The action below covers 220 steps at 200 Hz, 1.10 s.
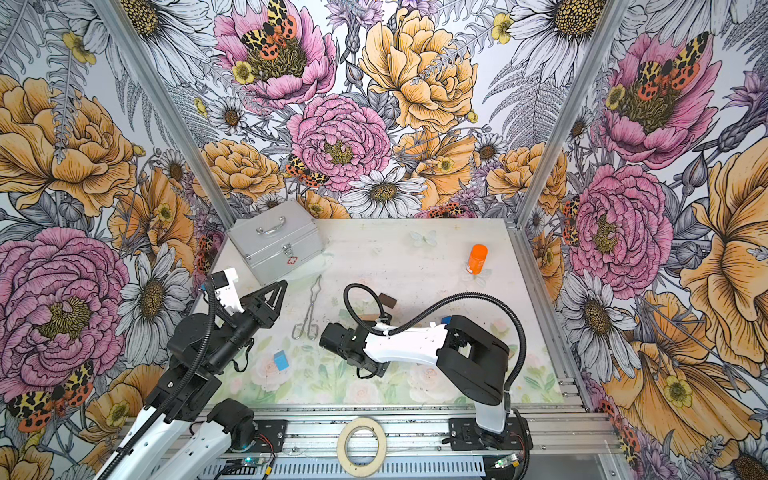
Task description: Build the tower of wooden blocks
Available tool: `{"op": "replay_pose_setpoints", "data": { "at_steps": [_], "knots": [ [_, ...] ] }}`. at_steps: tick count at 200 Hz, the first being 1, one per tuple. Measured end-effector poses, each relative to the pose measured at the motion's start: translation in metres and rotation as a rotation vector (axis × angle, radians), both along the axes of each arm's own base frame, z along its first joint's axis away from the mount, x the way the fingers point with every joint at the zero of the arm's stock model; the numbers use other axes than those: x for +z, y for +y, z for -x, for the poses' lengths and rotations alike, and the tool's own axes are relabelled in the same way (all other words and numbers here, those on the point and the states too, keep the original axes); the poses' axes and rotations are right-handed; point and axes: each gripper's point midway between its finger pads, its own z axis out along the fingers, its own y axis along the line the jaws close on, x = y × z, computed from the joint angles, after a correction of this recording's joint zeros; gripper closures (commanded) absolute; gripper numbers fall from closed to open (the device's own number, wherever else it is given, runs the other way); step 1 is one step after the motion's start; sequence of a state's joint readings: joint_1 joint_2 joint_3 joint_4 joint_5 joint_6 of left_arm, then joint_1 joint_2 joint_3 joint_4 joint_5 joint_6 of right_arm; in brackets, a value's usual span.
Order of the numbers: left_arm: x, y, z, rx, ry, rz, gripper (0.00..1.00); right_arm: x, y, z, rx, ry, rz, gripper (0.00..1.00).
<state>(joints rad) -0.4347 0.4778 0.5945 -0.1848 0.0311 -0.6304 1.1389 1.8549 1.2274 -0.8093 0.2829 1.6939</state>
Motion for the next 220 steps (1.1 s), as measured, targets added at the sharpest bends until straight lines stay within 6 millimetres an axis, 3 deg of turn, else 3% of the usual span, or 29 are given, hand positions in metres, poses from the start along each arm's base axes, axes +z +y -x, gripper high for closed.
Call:
{"op": "replay_pose_setpoints", "data": {
  "at_steps": [61, 142, 220],
  "knots": [
    [0.000, 0.000, 0.002, -0.002, -0.001, 0.000, 0.62, -0.012, 0.005, -0.001, -0.008, 0.040, -0.019, 0.20],
    [0.001, 0.001, 0.006, -0.003, -0.006, 0.002, 0.62, -0.014, 0.003, 0.000, 0.031, 0.085, -0.019, 0.28],
    [0.001, 0.003, 0.006, 0.005, -0.005, 0.001, 0.62, -0.016, 0.002, 0.003, 0.138, 0.131, 0.028, 0.29]
  ]
}}
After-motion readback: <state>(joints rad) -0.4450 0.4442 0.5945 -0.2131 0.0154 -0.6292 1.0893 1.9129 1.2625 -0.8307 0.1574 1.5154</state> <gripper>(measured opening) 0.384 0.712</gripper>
